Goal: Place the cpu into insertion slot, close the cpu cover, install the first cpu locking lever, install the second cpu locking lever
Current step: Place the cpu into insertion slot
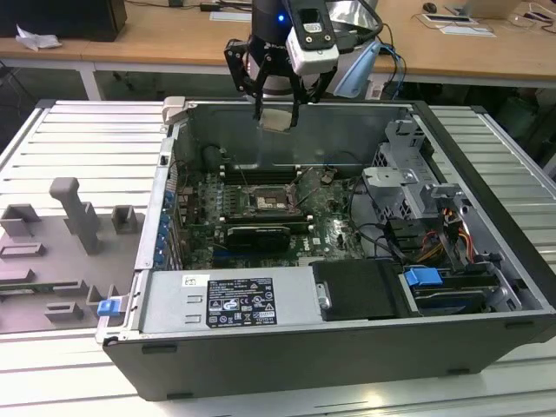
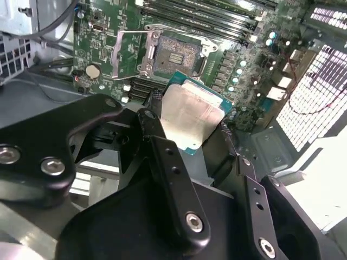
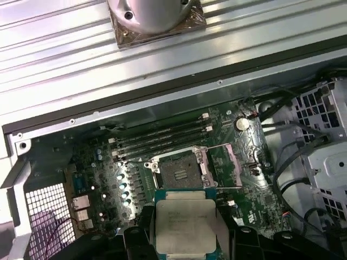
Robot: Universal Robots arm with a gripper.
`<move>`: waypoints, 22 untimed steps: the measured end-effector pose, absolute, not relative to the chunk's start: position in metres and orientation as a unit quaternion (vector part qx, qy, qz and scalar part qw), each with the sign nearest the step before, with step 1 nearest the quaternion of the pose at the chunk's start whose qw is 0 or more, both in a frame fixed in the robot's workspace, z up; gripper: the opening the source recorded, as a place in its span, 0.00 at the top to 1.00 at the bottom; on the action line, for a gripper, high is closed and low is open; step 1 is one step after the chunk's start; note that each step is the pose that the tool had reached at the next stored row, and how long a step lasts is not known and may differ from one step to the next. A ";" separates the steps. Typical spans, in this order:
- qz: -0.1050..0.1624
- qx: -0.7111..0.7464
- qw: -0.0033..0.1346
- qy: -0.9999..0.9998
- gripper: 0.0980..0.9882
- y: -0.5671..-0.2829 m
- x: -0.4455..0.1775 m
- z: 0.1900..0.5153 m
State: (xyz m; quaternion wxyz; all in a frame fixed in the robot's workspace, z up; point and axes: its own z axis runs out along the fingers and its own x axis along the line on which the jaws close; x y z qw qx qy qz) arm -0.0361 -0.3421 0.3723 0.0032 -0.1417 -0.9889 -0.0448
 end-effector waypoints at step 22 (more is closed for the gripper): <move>-0.042 -0.327 -0.006 -0.944 0.50 -0.342 -0.036 0.370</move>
